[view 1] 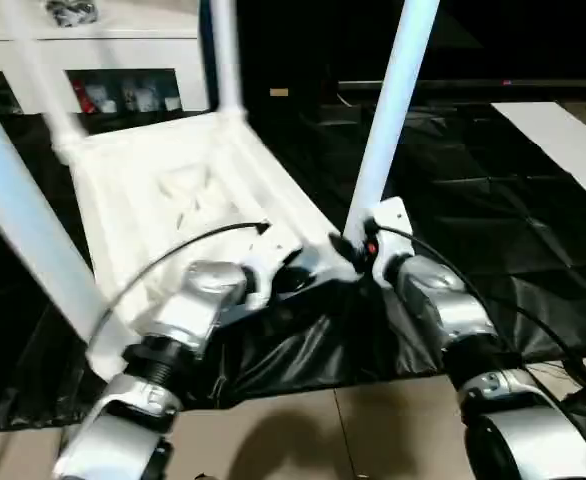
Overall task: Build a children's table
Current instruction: Rotate leg to tighten
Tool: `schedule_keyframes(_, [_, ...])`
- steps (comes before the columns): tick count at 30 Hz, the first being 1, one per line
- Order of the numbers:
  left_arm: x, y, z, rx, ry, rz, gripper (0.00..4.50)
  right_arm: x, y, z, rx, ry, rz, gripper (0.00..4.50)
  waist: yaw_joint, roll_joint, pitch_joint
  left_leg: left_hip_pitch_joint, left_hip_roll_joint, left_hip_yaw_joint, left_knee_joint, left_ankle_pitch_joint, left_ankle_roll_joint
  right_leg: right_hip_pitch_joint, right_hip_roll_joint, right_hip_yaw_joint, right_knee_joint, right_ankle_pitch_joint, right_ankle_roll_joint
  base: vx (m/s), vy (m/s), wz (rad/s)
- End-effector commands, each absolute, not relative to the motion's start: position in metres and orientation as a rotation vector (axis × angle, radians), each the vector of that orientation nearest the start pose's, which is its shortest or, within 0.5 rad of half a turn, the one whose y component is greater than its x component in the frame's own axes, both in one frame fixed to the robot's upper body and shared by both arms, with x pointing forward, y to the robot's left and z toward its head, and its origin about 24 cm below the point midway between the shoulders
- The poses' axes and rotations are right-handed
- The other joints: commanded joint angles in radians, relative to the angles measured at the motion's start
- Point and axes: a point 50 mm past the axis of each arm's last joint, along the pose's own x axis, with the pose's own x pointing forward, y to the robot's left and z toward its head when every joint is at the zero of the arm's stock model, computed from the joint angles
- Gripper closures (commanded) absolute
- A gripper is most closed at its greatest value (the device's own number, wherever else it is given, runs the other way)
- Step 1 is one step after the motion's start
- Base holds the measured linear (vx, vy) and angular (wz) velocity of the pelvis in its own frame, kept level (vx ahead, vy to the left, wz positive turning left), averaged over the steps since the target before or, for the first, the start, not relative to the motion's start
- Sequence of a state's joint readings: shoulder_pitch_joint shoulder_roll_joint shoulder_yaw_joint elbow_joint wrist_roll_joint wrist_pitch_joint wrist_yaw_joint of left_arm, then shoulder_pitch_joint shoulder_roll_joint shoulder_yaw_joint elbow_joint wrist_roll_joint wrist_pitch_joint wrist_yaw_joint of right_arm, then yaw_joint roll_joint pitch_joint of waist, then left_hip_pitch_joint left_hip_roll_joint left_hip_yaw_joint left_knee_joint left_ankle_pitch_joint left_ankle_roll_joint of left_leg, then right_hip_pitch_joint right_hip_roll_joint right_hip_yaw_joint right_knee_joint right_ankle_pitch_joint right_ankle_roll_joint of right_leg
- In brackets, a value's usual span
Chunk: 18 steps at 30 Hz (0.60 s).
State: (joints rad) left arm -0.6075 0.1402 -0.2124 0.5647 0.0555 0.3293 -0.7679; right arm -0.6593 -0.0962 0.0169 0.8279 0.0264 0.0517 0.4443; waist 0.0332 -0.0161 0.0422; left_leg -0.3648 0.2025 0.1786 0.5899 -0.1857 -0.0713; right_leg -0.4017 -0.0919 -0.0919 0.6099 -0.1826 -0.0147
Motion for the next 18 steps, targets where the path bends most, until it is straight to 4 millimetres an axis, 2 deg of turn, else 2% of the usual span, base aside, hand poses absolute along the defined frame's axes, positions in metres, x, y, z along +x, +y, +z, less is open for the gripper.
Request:
schedule_keyframes(1, [0.334,0.060,0.066,0.214,0.323,-0.995,4.50,0.336,-0.068,0.022,-0.045,0.331,0.747,1.67,0.005,0.002,-0.057,0.001,0.028,-0.007,-0.074,-0.212,0.035,0.050,-0.057,0.053,-0.078,-0.201,-0.210,0.000,0.000,0.00])
schedule_keyframes(3, [0.331,0.061,0.065,0.215,0.318,-1.028,4.50,0.337,-0.071,0.025,-0.055,0.315,0.758,1.52,0.004,0.002,-0.056,0.001,0.029,-0.007,-0.074,-0.219,0.037,0.050,-0.057,0.052,-0.080,-0.212,-0.210,0.000,0.000,0.00])
schedule_keyframes(4, [0.329,0.063,0.065,0.223,0.313,-1.058,4.50,0.338,-0.074,0.027,-0.073,0.300,0.779,1.27,0.004,0.002,-0.055,0.001,0.029,-0.007,-0.074,-0.222,0.036,0.050,-0.058,0.053,-0.080,-0.217,-0.212,0.000,0.000,0.00])
schedule_keyframes(5, [0.328,0.065,0.064,0.235,0.311,-1.081,4.50,0.338,-0.077,0.028,-0.089,0.292,0.808,1.22,0.004,0.007,-0.056,0.002,0.029,-0.007,-0.074,-0.223,0.034,0.049,-0.058,0.053,-0.080,-0.215,-0.214,0.000,0.000,0.00])
schedule_keyframes(6, [0.327,0.067,0.063,0.237,0.315,-1.096,4.50,0.336,-0.079,0.029,-0.093,0.287,0.836,1.22,0.002,0.004,-0.056,0.001,0.030,-0.007,-0.074,-0.231,0.039,0.051,-0.057,0.052,-0.080,-0.206,-0.216,0.000,0.000,0.00])
schedule_keyframes(10, [0.322,0.079,0.061,0.252,0.331,-1.185,4.50,0.325,-0.091,0.030,-0.157,0.270,1.020,1.22,0.006,0.002,-0.054,0.002,0.031,-0.006,-0.073,-0.226,0.055,0.051,-0.057,0.053,-0.078,-0.192,-0.226,0.000,0.000,0.00])
schedule_keyframes(14, [0.318,0.092,0.061,0.268,0.345,-1.270,4.50,0.316,-0.104,0.030,-0.174,0.280,1.151,1.22,0.009,0.004,-0.052,0.004,0.034,-0.007,-0.076,-0.252,0.055,0.050,-0.058,0.053,-0.082,-0.228,-0.222,0.000,0.000,0.00])
schedule_keyframes(17, [0.315,0.109,0.060,0.293,0.384,-1.332,4.50,0.306,-0.119,0.030,-0.200,0.314,1.283,1.22,0.011,0.005,-0.053,0.005,0.035,-0.007,-0.076,-0.244,0.062,0.051,-0.056,0.054,-0.077,-0.191,-0.238,0.000,0.000,0.00])
schedule_keyframes(18, [0.315,0.109,0.060,0.293,0.384,-1.332,4.50,0.306,-0.119,0.030,-0.200,0.314,1.283,1.22,0.011,0.005,-0.053,0.005,0.035,-0.007,-0.076,-0.244,0.062,0.051,-0.056,0.054,-0.077,-0.191,-0.238,0.000,0.000,0.00])
